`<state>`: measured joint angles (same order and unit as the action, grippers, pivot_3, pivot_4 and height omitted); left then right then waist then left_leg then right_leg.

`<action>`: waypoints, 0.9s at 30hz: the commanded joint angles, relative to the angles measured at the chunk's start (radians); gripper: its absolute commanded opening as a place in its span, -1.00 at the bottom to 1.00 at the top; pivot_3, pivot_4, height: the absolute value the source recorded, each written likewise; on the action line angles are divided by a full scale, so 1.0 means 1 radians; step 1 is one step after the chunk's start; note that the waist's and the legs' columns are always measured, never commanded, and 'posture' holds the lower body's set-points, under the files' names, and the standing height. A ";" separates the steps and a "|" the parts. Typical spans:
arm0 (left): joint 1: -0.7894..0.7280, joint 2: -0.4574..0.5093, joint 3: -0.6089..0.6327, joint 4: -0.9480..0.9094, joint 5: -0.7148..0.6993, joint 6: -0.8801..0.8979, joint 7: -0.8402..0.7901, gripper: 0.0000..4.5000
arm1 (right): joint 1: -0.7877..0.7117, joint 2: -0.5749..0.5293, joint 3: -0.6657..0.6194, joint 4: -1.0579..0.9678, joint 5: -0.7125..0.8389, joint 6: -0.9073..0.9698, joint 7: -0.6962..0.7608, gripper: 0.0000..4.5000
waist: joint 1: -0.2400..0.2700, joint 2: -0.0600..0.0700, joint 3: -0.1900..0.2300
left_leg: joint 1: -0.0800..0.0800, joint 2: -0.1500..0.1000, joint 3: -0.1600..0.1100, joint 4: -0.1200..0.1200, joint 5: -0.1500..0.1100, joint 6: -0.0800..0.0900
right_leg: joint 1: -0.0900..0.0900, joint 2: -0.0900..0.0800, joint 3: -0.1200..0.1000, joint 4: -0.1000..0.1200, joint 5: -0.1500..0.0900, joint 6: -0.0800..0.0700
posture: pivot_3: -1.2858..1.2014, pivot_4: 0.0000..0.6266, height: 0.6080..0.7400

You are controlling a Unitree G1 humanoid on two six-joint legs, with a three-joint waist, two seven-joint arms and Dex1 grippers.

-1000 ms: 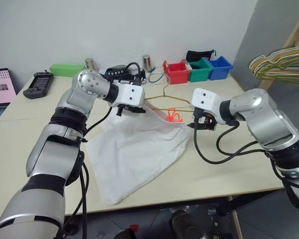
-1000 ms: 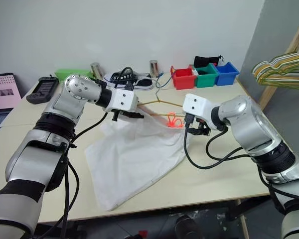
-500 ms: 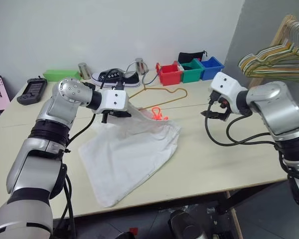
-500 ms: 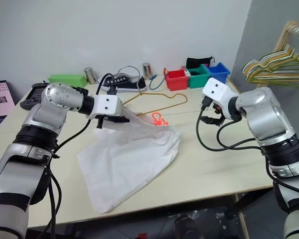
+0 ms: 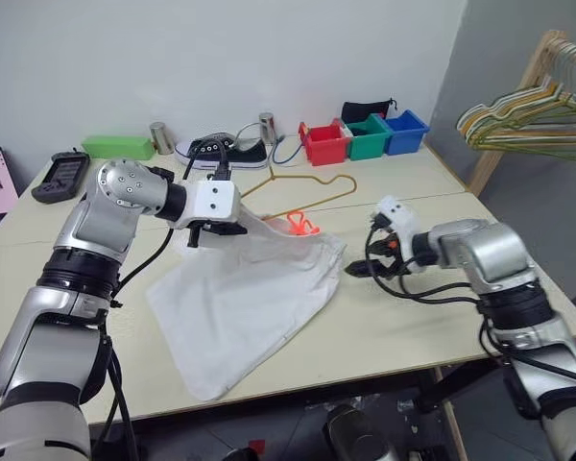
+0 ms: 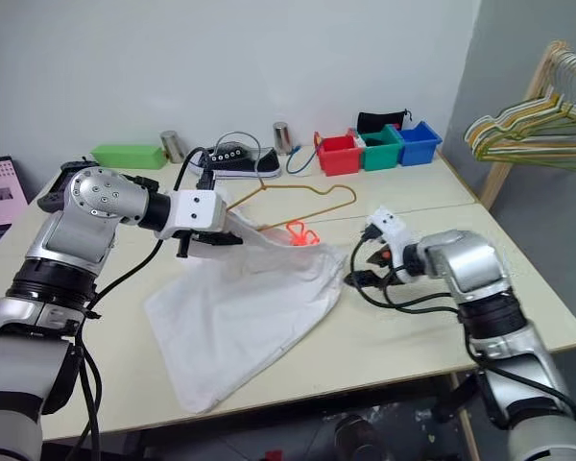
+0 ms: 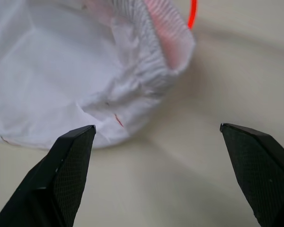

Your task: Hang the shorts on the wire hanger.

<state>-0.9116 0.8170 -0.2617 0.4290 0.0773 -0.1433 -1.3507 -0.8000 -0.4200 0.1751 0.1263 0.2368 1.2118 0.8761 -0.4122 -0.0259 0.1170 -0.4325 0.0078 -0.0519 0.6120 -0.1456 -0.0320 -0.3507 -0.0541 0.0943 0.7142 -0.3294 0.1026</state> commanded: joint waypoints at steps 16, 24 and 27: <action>0.020 0.040 0.068 -0.087 -0.027 0.050 0.007 -0.49 | -0.102 0.141 -0.158 0.202 0.099 -0.115 -0.120 0.04 | 0.009 -0.001 0.000 | 0.000 0.000 0.000 0.000 0.000 0.000 | 0.000 0.000 0.000 -0.001 0.002 -0.003 | -0.16 -0.91 1.00; 0.027 0.046 0.073 -0.088 -0.029 0.044 0.005 -0.49 | -0.091 0.119 -0.128 0.174 0.113 -0.126 -0.104 -0.75 | 0.018 -0.001 0.000 | 0.000 0.000 0.000 0.000 0.000 0.000 | 0.000 0.000 0.000 -0.001 0.002 -0.003 | -0.16 -0.92 1.00; 0.036 0.054 0.082 -0.097 -0.040 0.053 0.000 -0.49 | -0.073 0.080 -0.080 0.137 0.090 -0.159 -0.079 -0.98 | 0.024 -0.001 0.000 | 0.000 0.000 0.000 0.000 0.000 0.000 | 0.000 0.000 0.000 -0.001 0.001 -0.002 | -0.15 -0.93 1.00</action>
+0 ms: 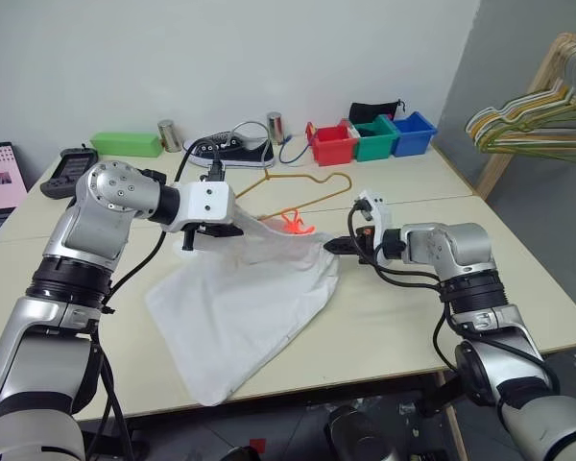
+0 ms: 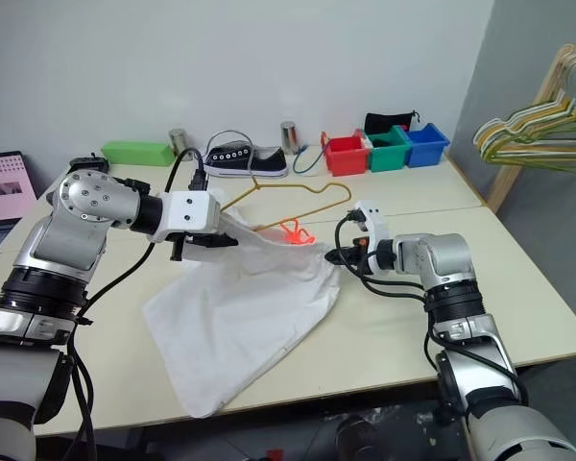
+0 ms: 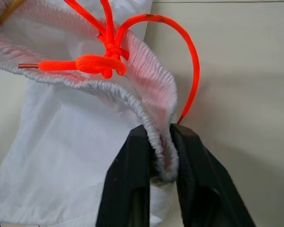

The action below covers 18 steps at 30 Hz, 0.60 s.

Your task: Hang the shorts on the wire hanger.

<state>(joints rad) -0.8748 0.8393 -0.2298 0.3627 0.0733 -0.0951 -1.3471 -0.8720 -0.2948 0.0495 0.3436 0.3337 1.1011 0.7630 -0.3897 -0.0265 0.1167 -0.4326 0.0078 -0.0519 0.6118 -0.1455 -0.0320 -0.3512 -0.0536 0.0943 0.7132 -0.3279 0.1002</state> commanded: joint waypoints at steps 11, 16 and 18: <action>0.187 0.186 0.091 -0.241 -0.180 0.205 -0.163 -0.49 | 0.000 -0.257 0.148 -0.091 -0.095 -0.243 0.139 -0.98 | 0.006 0.000 0.000 | -0.001 0.001 0.001 -0.002 0.000 0.000 | -0.001 0.000 0.001 -0.002 -0.001 -0.001 | -0.16 -0.95 1.00; 0.205 0.210 0.074 -0.234 -0.152 0.161 -0.156 -0.49 | -0.016 -0.302 0.164 -0.091 -0.102 -0.274 0.171 -0.98 | 0.009 0.000 0.000 | -0.001 0.001 0.002 -0.002 0.000 0.000 | 0.000 0.000 0.001 -0.004 -0.002 0.001 | -0.16 -0.95 1.00; 0.217 0.219 0.071 -0.240 -0.157 0.159 -0.168 -0.49 | -0.024 -0.317 0.173 -0.099 -0.107 -0.283 0.180 -0.98 | 0.007 0.000 0.000 | -0.001 0.001 0.002 -0.002 0.000 0.000 | 0.000 0.000 0.001 -0.004 -0.002 0.001 | -0.16 -0.95 1.00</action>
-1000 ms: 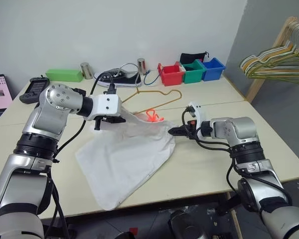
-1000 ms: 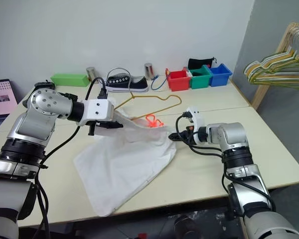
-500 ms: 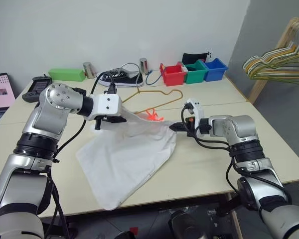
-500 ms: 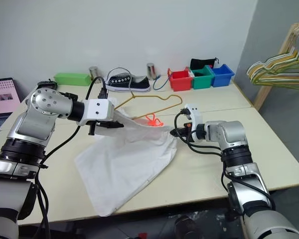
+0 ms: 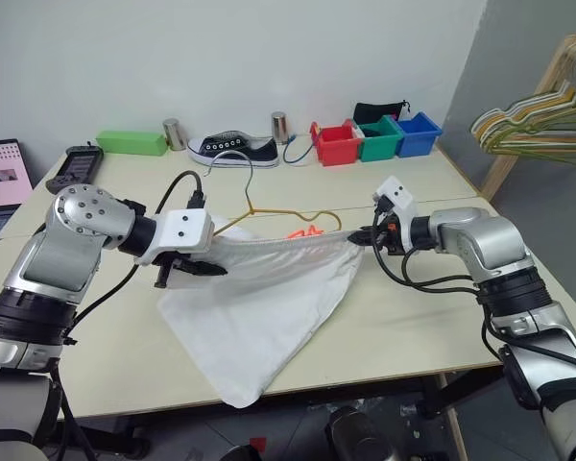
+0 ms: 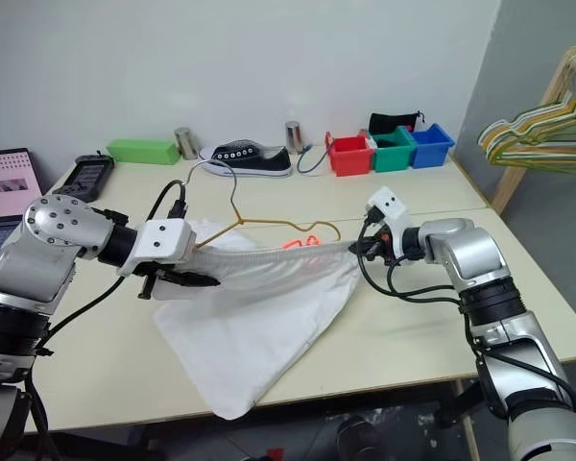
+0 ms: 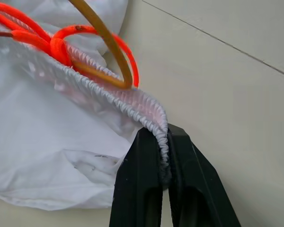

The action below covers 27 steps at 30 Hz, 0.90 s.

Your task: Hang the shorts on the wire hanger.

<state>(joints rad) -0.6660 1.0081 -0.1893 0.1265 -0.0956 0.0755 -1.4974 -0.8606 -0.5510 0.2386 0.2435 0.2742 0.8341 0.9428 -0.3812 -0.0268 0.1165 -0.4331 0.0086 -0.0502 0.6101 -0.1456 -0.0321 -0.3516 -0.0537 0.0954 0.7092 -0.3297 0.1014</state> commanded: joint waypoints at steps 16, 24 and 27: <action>-0.003 0.051 -0.061 0.089 0.161 -0.222 -0.016 -0.49 | -0.212 -0.064 0.070 -0.121 -0.101 -0.097 0.047 -0.98 | -0.004 0.000 0.000 | 0.000 0.001 0.000 0.000 0.000 0.000 | -0.001 0.000 0.001 -0.001 0.000 0.000 | -0.18 -0.92 1.00; -0.149 -0.144 -0.109 0.195 0.243 -0.234 0.130 -0.49 | -0.254 0.043 0.147 -0.287 -0.118 -0.047 0.020 -0.98 | -0.002 0.000 0.000 | 0.000 0.001 0.000 0.000 0.000 0.000 | -0.001 0.000 0.000 -0.002 0.000 0.001 | -0.20 -0.89 1.00; -0.185 -0.210 -0.119 0.193 0.252 -0.217 0.148 -0.49 | -0.263 0.081 0.173 -0.263 -0.154 -0.072 -0.003 -0.98 | -0.002 0.000 0.000 | -0.001 0.000 0.000 0.000 0.000 0.000 | 0.000 0.000 0.000 -0.002 0.000 0.001 | -0.20 -0.89 1.00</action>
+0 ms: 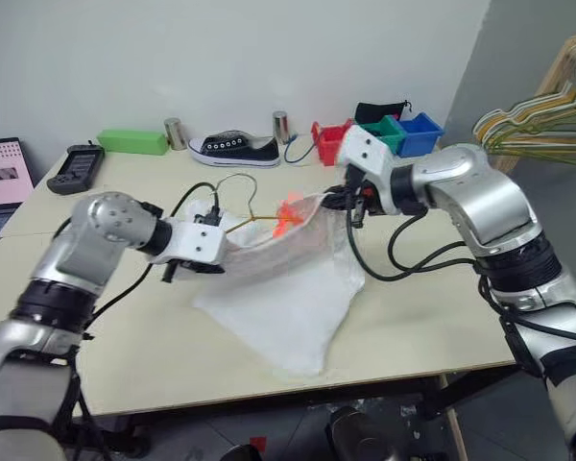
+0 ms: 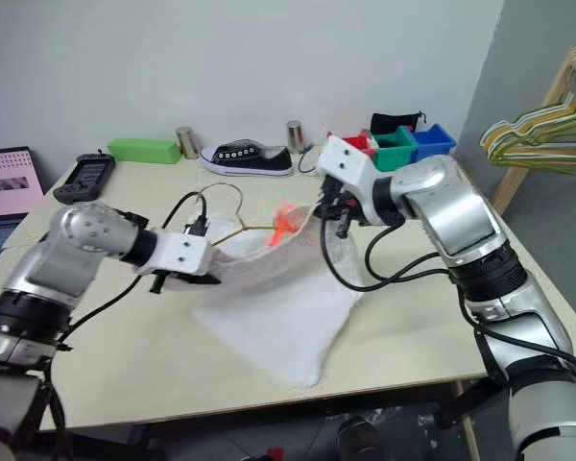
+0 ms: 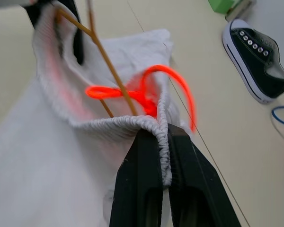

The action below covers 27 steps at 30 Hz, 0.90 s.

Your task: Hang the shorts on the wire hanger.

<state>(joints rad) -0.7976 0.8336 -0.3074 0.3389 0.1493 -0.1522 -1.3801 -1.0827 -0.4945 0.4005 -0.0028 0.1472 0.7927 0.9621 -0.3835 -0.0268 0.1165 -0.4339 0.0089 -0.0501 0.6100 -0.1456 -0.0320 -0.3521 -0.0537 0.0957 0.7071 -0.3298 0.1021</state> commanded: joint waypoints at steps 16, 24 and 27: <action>-0.068 -0.052 0.007 -0.022 0.003 -0.007 0.022 -0.49 | 0.003 -0.156 0.068 0.070 -0.190 -0.278 0.129 -0.04 | -0.007 0.000 0.000 | 0.000 0.000 -0.001 -0.001 0.000 0.000 | 0.000 0.000 -0.001 0.001 0.001 -0.003 | -0.20 -0.89 1.00; -0.058 -0.038 0.019 -0.065 -0.035 -0.029 -0.009 -0.49 | 0.048 -0.221 0.123 0.207 -0.285 -0.454 0.232 0.82 | -0.026 0.000 0.000 | 0.000 0.000 0.000 -0.001 0.000 0.000 | 0.000 0.000 0.000 -0.001 0.001 -0.003 | -0.19 -0.91 1.00; -0.054 -0.040 0.019 -0.081 -0.045 -0.026 -0.010 -0.49 | 0.036 -0.184 0.136 0.277 -0.312 -0.496 0.234 0.93 | -0.036 0.000 0.000 | 0.001 0.000 0.000 -0.001 0.000 0.000 | 0.001 0.000 0.000 -0.001 0.002 -0.003 | -0.18 -0.92 1.00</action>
<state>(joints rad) -0.8375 0.7823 -0.3201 0.2977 0.1273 -0.1757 -1.3881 -1.0186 -0.6970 0.5369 0.2509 -0.1409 0.3373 1.1951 -0.4195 -0.0267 0.1165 -0.4331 0.0086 -0.0502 0.6092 -0.1455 -0.0320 -0.3510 -0.0541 0.0956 0.7062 -0.3283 0.0994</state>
